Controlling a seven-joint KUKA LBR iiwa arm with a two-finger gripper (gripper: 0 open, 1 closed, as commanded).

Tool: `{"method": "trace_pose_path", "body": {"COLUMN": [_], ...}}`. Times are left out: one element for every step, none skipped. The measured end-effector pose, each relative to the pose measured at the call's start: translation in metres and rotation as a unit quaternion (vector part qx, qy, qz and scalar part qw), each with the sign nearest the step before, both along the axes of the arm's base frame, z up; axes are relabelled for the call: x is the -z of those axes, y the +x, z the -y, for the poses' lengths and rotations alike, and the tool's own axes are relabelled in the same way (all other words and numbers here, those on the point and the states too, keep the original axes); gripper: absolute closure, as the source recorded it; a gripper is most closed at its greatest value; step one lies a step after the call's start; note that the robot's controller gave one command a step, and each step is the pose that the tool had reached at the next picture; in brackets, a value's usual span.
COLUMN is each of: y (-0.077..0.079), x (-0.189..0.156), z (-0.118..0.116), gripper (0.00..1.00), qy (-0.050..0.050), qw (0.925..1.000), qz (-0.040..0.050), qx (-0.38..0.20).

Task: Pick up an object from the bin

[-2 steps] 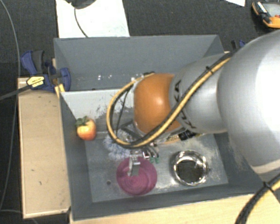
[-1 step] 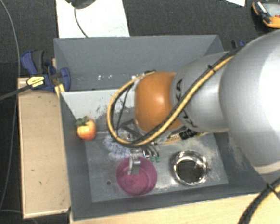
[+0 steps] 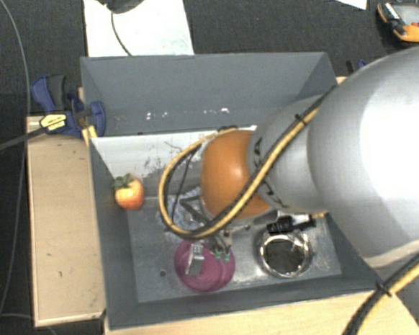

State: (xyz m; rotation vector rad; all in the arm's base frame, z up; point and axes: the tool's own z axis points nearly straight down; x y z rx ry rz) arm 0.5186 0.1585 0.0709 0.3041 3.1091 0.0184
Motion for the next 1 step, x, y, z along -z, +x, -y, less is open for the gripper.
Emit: {"method": "trace_pose_path", "body": {"y": [0.0282], "x": [-0.0033], "z": [-0.0004], "gripper": [1.00], "qy": [-0.002], "qw": [0.9972], "qz": [0.0059], "qx": [-0.075]}}
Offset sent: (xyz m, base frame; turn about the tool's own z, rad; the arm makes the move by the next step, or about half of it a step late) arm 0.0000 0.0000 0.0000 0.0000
